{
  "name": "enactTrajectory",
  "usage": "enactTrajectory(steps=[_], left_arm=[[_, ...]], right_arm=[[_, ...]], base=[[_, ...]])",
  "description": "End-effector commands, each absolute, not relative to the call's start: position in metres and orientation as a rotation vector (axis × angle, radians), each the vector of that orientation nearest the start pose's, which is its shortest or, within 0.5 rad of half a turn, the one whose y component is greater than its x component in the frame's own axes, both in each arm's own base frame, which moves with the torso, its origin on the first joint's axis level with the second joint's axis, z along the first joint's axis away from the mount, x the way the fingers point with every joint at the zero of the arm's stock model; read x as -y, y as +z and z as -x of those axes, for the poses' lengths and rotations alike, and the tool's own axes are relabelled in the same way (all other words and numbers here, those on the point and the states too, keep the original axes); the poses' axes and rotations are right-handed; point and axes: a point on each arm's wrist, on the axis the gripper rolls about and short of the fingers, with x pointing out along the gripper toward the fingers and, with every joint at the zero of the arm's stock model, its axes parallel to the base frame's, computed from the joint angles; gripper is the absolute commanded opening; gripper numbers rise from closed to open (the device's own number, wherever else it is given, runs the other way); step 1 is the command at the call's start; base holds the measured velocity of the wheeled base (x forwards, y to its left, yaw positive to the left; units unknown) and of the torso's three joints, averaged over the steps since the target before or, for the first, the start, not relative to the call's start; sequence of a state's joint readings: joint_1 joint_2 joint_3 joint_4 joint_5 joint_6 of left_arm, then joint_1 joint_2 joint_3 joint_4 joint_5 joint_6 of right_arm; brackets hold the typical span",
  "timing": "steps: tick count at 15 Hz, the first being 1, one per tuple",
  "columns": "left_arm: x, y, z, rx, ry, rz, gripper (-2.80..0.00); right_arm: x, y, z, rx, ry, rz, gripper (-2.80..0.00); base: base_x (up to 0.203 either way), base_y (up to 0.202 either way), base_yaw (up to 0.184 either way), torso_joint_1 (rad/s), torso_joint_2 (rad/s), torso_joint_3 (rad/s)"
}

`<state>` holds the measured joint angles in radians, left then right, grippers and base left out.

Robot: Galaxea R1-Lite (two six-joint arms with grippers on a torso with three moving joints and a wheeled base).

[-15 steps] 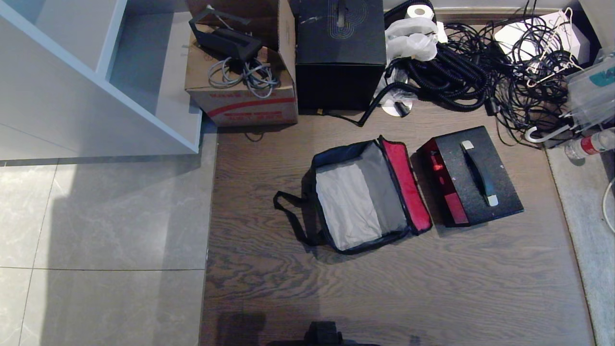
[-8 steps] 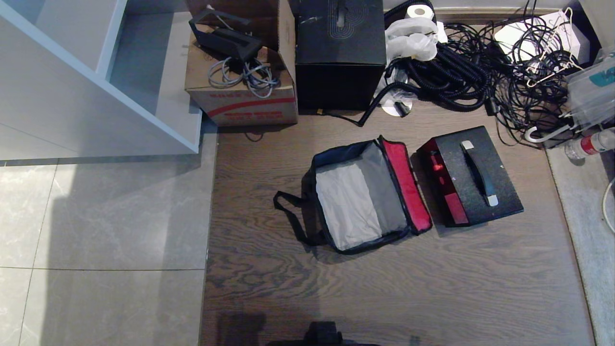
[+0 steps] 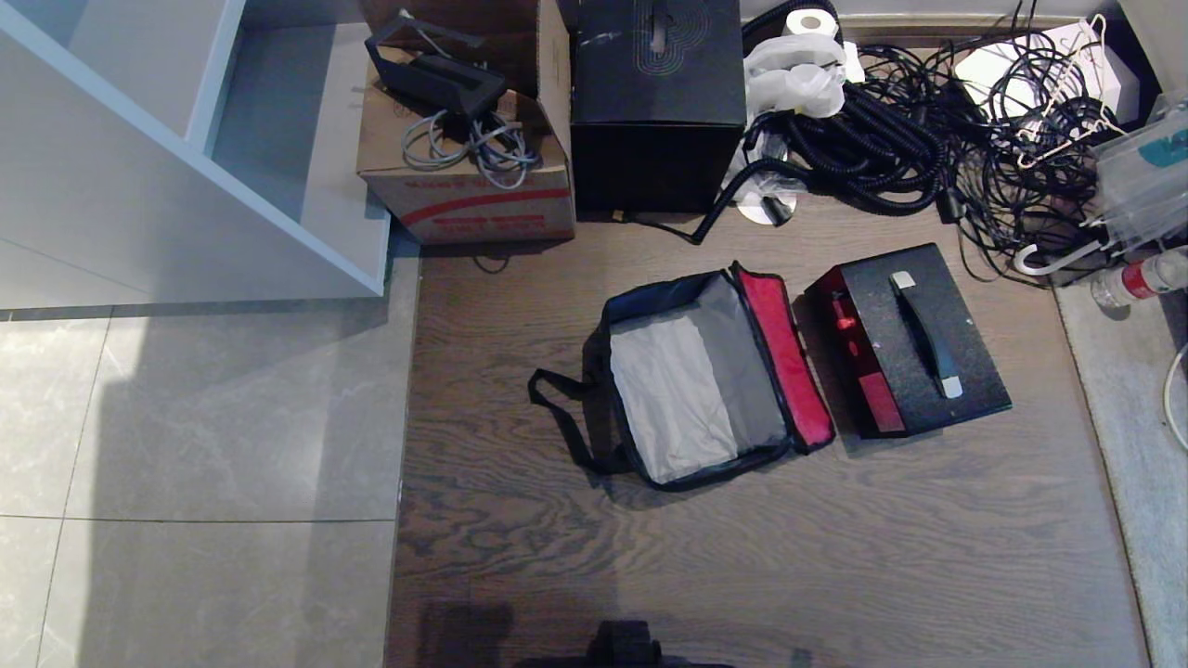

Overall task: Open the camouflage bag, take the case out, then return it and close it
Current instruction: Grip the handle again

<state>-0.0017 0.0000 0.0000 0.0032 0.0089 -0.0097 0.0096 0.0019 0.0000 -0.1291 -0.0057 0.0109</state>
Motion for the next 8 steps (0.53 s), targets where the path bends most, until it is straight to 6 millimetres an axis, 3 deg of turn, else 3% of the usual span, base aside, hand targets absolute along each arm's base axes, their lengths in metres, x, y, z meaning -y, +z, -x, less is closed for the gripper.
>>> enactTrajectory(steps=[1, 8], left_arm=[[-0.0002, 0.0752, 0.0228, -0.003, 0.008, 0.01, -2.8], [-0.0002, 0.0752, 0.0228, -0.003, 0.008, 0.011, -2.8]], right_arm=[[0.0004, 0.0778, 0.02, 0.086, 0.005, -0.011, -2.8], [0.0004, 0.0778, 0.02, 0.086, 0.005, -0.011, -2.8]], base=[[0.0, 0.0, 0.0, 0.0, 0.0, 0.0], [0.0, 0.0, 0.0, 0.0, 0.0, 0.0]])
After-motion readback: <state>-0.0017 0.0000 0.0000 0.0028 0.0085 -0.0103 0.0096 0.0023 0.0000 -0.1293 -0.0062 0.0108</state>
